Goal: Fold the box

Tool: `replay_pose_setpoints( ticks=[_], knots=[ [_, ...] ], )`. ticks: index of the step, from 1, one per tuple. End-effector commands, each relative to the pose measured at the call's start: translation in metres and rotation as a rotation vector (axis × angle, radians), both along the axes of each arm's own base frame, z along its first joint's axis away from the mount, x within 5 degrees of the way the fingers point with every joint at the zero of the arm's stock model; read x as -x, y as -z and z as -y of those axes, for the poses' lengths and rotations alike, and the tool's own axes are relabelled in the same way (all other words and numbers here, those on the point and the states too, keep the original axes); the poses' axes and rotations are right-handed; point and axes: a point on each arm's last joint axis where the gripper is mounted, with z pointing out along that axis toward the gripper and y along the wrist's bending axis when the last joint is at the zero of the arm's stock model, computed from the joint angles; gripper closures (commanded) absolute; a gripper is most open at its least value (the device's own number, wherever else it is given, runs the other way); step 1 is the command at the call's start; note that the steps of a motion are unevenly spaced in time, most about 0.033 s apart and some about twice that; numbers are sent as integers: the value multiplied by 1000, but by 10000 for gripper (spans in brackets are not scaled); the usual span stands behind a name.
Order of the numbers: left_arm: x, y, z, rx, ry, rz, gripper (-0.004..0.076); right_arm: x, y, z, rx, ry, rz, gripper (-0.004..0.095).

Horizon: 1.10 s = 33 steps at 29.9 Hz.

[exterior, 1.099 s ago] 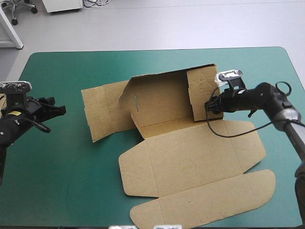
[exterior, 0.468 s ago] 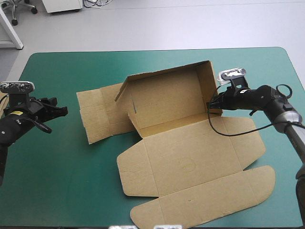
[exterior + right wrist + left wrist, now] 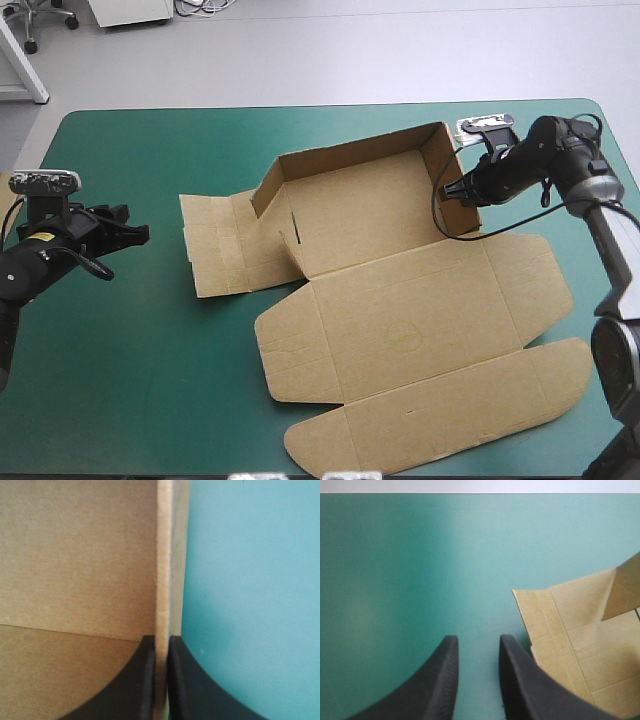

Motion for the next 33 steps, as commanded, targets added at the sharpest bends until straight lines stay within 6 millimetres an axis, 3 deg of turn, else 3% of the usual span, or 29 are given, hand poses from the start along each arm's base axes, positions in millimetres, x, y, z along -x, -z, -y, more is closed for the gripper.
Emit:
replay_pose_setpoints(
  ticks=[1, 7, 10, 12, 16, 20, 27, 33],
  knots=[
    [1, -17, 2, 14, -13, 84, 519, -5, -20, -1, -7, 1, -13, 914],
    [1, -17, 2, 24, -10, 80, 519, -27, -9, -1, 23, -11, -76, 912],
    [1, -17, 2, 24, -10, 80, 519, -31, -12, -2, 27, -20, -33, 839],
    [1, -17, 2, 26, -10, 80, 519, -33, -14, -2, 27, -21, -14, 739],
    [1, -17, 2, 22, -8, 81, 519, -35, -21, -4, 2, -45, 34, 373],
    [1, -17, 2, 19, -6, 81, 519, -36, -22, -7, -25, -62, 58, 121],
    [1, -17, 2, 19, -6, 81, 519, -45, -25, -11, -55, -96, 158, 84],
    [1, -17, 2, 19, -5, 79, 519, -53, 2, -20, 4, -117, 77, 86]
  ],
)
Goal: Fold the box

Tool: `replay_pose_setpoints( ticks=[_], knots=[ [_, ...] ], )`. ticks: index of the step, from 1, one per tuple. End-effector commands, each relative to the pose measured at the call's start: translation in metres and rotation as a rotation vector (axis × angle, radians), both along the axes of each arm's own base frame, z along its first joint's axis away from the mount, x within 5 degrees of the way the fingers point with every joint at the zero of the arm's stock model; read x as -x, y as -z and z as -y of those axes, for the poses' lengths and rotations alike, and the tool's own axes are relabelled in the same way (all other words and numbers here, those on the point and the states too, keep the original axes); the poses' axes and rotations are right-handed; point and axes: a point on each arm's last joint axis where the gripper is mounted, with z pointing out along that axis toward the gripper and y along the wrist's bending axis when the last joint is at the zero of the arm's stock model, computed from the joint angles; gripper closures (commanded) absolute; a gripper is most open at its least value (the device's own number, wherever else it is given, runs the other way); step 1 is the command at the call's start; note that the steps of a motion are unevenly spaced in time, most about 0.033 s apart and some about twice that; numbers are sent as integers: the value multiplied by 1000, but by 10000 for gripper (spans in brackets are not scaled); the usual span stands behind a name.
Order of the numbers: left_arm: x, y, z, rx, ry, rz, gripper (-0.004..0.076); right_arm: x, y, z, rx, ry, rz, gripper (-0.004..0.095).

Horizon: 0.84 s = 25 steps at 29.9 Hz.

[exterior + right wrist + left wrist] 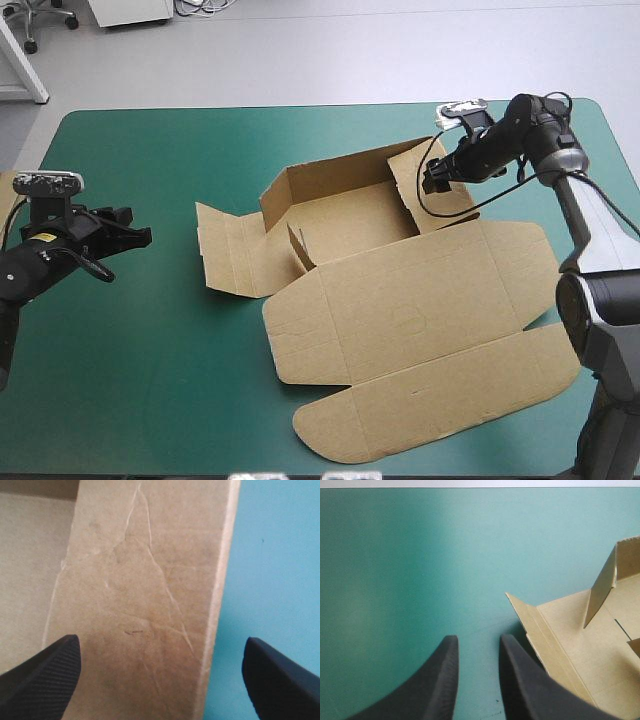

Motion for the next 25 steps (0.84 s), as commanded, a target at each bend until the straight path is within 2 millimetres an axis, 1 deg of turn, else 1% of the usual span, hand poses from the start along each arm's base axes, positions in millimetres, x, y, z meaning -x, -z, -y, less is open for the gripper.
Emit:
replay_pose_setpoints(
  ticks=[1, 6, 8, 9, 12, 15, 18, 19, 22, 25],
  knots=[
    [1, -18, 1, 11, -22, 93, 519, 2, -18, -7, 12, -5, 64, 86],
    [1, -18, 1, 12, -19, 90, 519, -3, -7, -18, 56, -9, 69, 94],
    [1, -17, 1, 11, -19, 88, 519, -6, -4, -19, 90, 13, 81, 142],
    [1, -17, 1, 11, -18, 87, 519, -7, -3, -18, 109, 29, 90, 188],
    [1, -17, 1, 11, -17, 86, 519, -10, -2, -15, 130, 75, 105, 385],
    [1, -17, 1, 13, -17, 87, 519, -11, -3, -13, 146, 85, 115, 639],
    [1, -17, 1, 13, -17, 87, 519, -11, -3, -13, 165, 48, 125, 903],
    [1, -17, 1, 13, -17, 87, 519, -11, -3, -14, 169, 38, 132, 923],
    [1, -17, 2, 13, -13, 87, 519, -13, -4, -13, 179, 28, 151, 921],
    [1, -17, 5, 8, 4, 87, 519, -14, -4, -11, 169, 93, 151, 921]
  ],
)
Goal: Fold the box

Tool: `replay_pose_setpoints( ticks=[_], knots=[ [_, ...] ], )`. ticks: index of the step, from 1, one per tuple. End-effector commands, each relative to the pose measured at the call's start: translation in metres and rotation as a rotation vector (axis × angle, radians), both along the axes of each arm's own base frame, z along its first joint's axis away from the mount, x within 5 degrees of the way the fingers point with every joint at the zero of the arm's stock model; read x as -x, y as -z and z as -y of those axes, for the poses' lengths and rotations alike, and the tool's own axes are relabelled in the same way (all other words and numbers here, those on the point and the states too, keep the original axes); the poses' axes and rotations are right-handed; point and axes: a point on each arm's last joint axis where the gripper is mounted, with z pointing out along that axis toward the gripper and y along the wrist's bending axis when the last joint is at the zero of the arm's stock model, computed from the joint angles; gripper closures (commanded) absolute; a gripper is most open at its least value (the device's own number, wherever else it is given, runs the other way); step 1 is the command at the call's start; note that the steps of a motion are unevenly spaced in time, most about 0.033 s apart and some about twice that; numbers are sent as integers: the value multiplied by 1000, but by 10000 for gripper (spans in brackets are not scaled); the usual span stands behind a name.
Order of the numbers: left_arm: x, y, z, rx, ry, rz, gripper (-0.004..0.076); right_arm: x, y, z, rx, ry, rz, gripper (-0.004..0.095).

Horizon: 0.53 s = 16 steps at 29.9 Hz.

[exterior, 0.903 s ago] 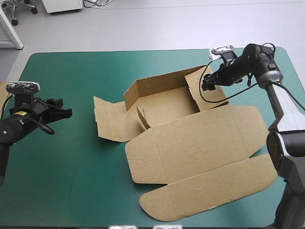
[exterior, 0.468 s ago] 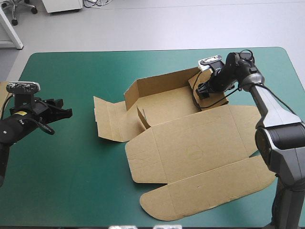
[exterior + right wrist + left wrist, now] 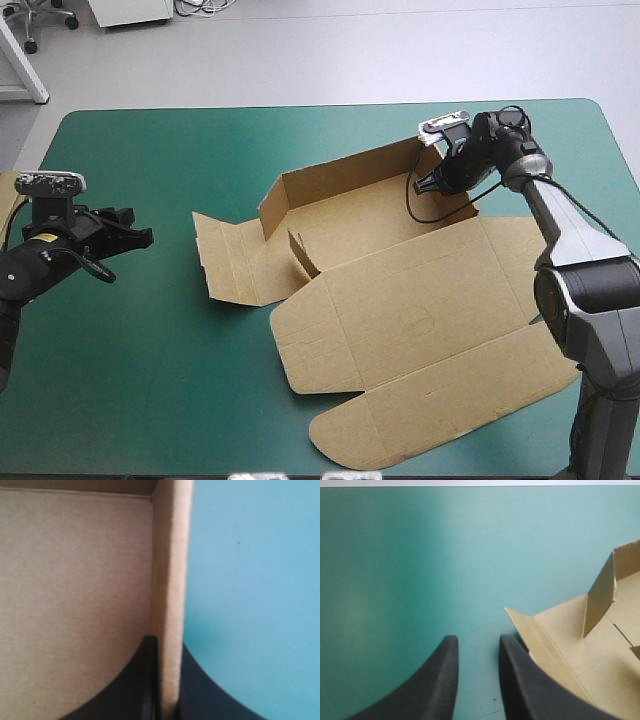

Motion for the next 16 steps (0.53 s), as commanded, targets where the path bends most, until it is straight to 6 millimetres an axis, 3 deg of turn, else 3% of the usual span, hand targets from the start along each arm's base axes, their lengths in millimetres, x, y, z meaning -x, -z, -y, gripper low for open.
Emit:
replay_pose_setpoints(
  ticks=[1, 7, 11, 16],
  knots=[
    [1, -17, 4, 1, 0, 90, 519, 4, -37, 5, 9, 38, 123, 920],
    [0, -17, 5, -4, 4, 89, 519, 5, -38, 4, -27, 63, 111, 919],
    [0, -17, 5, -9, 7, 91, 519, 8, -58, 3, -89, 74, 182, 917],
    [0, -18, 5, -4, 2, 99, 519, 18, -81, 19, -102, 98, 219, 918]
  ],
)
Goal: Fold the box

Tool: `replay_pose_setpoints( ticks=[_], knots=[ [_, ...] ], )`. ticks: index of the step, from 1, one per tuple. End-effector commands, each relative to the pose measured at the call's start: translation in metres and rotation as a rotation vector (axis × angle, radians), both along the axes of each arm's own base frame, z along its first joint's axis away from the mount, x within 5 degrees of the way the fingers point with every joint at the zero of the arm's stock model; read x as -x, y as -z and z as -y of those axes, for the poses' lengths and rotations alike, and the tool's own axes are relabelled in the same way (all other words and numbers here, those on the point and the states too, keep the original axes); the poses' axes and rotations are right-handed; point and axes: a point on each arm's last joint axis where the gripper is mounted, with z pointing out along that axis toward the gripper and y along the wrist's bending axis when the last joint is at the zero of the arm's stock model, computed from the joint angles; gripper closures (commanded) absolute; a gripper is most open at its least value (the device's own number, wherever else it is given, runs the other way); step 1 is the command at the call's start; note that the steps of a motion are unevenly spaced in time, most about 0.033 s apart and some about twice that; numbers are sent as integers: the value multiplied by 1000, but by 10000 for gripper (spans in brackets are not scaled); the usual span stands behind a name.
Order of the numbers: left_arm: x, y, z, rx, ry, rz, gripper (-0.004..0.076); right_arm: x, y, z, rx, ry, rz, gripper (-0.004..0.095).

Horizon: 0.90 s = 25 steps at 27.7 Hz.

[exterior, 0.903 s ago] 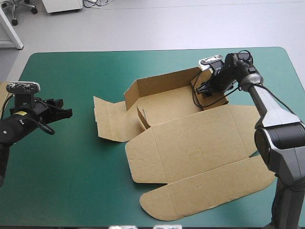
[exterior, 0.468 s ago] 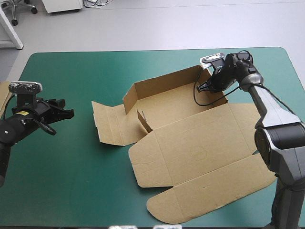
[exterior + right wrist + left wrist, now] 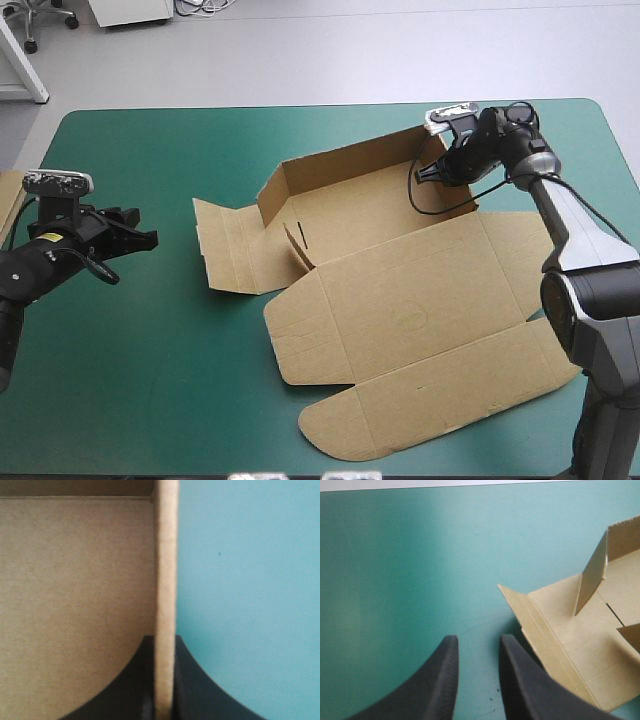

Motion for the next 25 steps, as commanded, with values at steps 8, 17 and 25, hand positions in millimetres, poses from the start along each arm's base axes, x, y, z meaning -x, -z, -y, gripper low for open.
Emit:
replay_pose_setpoints(
  ticks=[8, 17, 25],
  knots=[
    [0, -20, 0, 32, -37, 114, 519, 35, -107, 48, -107, 73, 268, 917],
    [-1, -21, -1, 22, -49, 130, 519, 60, -173, 53, -187, 45, 419, 923],
    [-25, -2, -11, -4, -89, 88, 519, 76, -206, 45, -260, -11, 477, 923]
  ],
)
